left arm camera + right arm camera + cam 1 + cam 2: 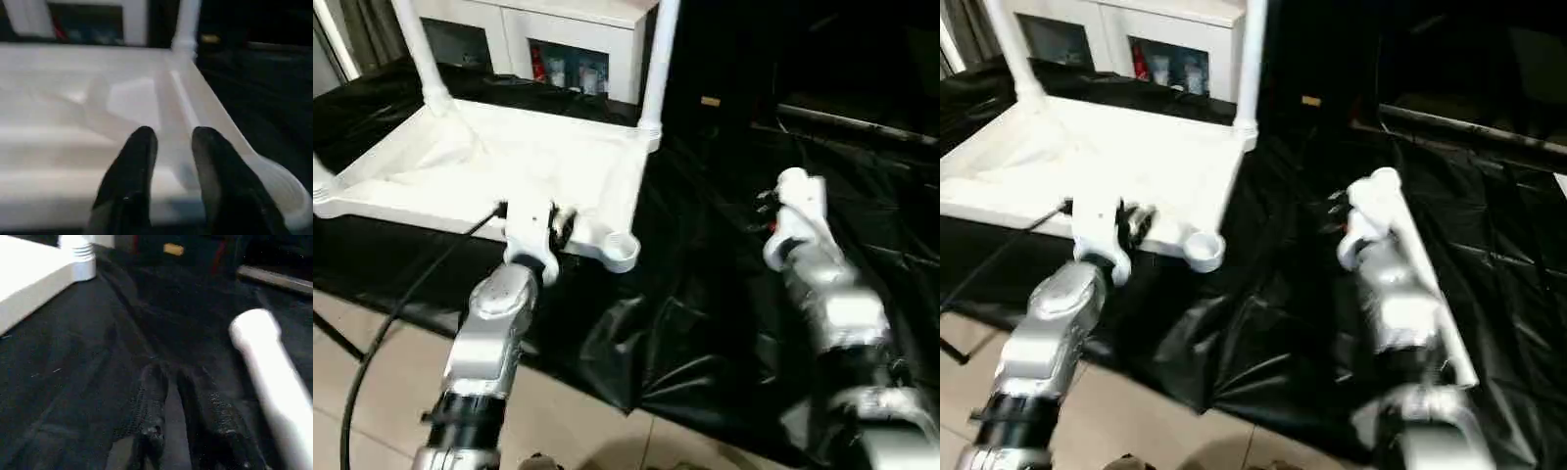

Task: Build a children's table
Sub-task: Insert table leg to table base

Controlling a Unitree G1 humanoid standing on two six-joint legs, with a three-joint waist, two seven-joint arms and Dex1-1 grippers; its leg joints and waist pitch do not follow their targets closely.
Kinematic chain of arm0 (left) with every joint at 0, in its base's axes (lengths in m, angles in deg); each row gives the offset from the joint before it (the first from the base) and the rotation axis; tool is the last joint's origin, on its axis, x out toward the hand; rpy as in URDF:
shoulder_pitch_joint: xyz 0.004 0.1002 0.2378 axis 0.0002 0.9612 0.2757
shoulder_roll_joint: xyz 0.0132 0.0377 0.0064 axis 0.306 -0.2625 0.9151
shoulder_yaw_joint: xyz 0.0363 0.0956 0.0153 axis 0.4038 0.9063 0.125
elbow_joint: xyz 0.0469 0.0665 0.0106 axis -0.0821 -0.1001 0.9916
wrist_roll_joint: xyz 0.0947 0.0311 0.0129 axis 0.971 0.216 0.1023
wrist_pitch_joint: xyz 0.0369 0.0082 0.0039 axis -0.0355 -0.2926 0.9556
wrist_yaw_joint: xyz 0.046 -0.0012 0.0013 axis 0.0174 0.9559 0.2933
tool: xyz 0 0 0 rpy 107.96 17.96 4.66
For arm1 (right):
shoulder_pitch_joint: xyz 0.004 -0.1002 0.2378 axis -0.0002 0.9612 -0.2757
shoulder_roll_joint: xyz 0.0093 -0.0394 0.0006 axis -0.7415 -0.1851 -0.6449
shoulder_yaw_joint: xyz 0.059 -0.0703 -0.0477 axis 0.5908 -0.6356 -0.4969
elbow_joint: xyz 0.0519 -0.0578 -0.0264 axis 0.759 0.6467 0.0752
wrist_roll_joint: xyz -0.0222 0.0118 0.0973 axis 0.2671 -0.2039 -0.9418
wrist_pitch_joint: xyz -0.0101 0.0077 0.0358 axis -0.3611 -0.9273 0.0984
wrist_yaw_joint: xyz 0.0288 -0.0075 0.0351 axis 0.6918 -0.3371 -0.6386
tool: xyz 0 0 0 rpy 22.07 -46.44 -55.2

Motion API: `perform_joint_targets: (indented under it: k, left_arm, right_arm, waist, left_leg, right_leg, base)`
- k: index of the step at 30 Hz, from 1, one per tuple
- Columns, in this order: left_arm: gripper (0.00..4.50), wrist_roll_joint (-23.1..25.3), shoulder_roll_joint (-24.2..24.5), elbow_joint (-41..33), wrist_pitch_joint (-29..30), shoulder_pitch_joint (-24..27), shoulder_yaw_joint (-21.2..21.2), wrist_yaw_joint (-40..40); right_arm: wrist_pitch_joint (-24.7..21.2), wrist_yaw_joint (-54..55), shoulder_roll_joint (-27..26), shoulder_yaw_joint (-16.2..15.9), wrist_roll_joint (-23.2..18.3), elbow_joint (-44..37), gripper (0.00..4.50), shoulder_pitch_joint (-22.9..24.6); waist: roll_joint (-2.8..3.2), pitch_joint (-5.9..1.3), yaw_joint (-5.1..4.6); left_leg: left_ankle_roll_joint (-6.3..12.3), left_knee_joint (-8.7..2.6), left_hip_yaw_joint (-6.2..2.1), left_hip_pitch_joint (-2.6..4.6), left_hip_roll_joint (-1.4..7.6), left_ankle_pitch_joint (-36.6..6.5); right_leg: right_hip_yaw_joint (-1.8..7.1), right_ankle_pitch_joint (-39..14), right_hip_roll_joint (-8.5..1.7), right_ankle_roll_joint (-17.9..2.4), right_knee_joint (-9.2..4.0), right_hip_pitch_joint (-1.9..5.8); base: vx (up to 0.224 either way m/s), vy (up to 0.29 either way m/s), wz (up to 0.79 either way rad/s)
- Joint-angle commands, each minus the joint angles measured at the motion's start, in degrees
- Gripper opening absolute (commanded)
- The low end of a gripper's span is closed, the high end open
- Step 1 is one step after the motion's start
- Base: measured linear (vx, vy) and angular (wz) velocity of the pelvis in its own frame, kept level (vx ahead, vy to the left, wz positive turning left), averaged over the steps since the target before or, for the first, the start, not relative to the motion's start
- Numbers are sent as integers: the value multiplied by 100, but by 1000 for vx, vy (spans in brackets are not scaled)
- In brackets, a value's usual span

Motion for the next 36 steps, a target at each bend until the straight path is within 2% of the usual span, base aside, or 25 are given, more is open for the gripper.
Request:
perform_joint_targets:
  k: [1,3,5,7,8,9,13,14,16,17,19,26,27,31,32,33,34,36]
  left_arm:
    - [187,-121,83,-220,210,-32,115,266]
    - [212,-95,161,-218,202,-24,187,385]
    - [221,2,244,-191,122,-7,281,446]
    - [232,49,297,-184,109,13,346,487]
    - [246,-15,353,-242,237,45,395,605]
    - [256,-15,353,-242,237,45,395,605]
    - [260,-67,514,-345,442,124,574,926]
    - [260,-16,665,-415,506,195,739,1150]
    - [260,-9,717,-427,526,221,774,1208]
    - [260,-12,761,-421,516,242,789,1240]
    - [260,-10,776,-409,510,251,785,1240]
    - [260,-27,883,-482,568,300,874,1383]
    - [260,-42,917,-528,601,316,904,1429]
    - [260,-105,1024,-613,683,365,1032,1679]
    - [260,-102,1032,-613,685,365,1047,1698]
    - [260,-102,1032,-613,685,365,1047,1698]
    - [260,-92,1036,-588,682,335,1086,1733]
    - [260,-91,1025,-561,675,292,1103,1737]
  right_arm:
    - [-102,-89,393,191,88,410,104,-251]
    - [-54,-121,707,258,188,736,126,-386]
    - [-1,-157,980,269,264,1029,139,-458]
    - [91,-208,1274,256,327,1407,148,-511]
    - [219,-284,1537,171,414,1775,159,-526]
    - [219,-284,1537,171,414,1775,170,-526]
    - [371,-501,1939,-123,690,2251,176,-455]
    - [326,-636,2157,-140,738,2379,176,-357]
    - [326,-686,2257,-158,777,2414,176,-310]
    - [373,-696,2359,-170,820,2478,176,-278]
    - [376,-720,2428,-183,842,2511,176,-229]
    - [374,-1076,2636,-341,924,2569,176,44]
    - [303,-1291,2672,-440,933,2487,176,144]
    - [-64,-1972,2725,-686,917,1996,176,580]
    - [-95,-2021,2728,-706,917,1946,176,618]
    - [-95,-2021,2728,-706,917,1946,176,618]
    - [-229,-2214,2721,-764,872,1664,176,756]
    - [-407,-2380,2703,-818,802,1333,176,860]
  waist:
    - [39,-342,-36]
    - [-5,-339,-27]
    - [-44,-333,-8]
    - [-47,-362,11]
    - [-44,-381,17]
    - [-52,-393,19]
    - [-85,-419,19]
    - [-60,-431,25]
    - [-84,-427,15]
    - [-72,-427,18]
    - [-79,-422,3]
    - [-94,-387,-69]
    - [-77,-386,-77]
    - [-94,-379,-84]
    - [-44,-379,-78]
    - [-69,-383,-96]
    - [-49,-382,-99]
    - [-55,-372,-108]
  left_leg:
    - [-91,-379,107,158,42,-2073]
    - [-30,-359,163,166,26,-2107]
    - [38,-340,227,177,5,-2135]
    - [97,-329,252,153,7,-1992]
    - [118,-328,268,111,14,-1853]
    - [121,-322,272,106,17,-1815]
    - [225,-299,297,30,0,-1465]
    - [278,-276,313,43,15,-1310]
    - [356,-258,334,13,-2,-1205]
    - [387,-254,337,19,3,-1162]
    - [405,-251,341,22,2,-1202]
    - [399,-253,337,48,11,-1622]
    - [402,-251,335,42,6,-1638]
    - [452,-261,326,25,18,-1622]
    - [454,-264,321,35,20,-1628]
    - [454,-266,319,28,27,-1632]
    - [447,-271,316,28,25,-1632]
    - [451,-273,314,40,25,-1722]
  right_leg:
    - [170,-1908,-359,-583,-603,227]
    - [163,-1991,-379,-604,-637,224]
    - [155,-2287,-400,-511,-678,191]
    - [152,-2317,-428,-425,-673,207]
    - [151,-2113,-442,-452,-661,226]
    - [149,-2031,-446,-485,-646,232]
    - [159,-1612,-448,-557,-595,291]
    - [168,-1310,-442,-664,-575,283]
    - [175,-1121,-426,-749,-551,306]
    - [176,-1085,-426,-767,-549,306]
    - [167,-1144,-418,-800,-560,304]
    - [143,-1914,-422,-684,-641,254]
    - [140,-1957,-417,-675,-642,254]
    - [143,-2023,-416,-645,-663,264]
    - [149,-2014,-416,-656,-658,256]
    - [146,-2001,-420,-673,-661,259]
    - [142,-2008,-414,-675,-661,263]
    - [141,-2132,-416,-665,-679,257]
  base:
    - [-42,74,3]
    - [-33,64,4]
    - [-10,28,2]
    - [0,0,0]
    - [0,0,0]
    - [0,0,0]
    - [0,0,0]
    - [0,0,0]
    - [0,0,0]
    - [0,0,0]
    - [0,0,0]
    - [0,0,0]
    - [0,0,0]
    - [0,0,0]
    - [0,0,0]
    - [0,0,0]
    - [0,0,0]
    - [0,0,0]
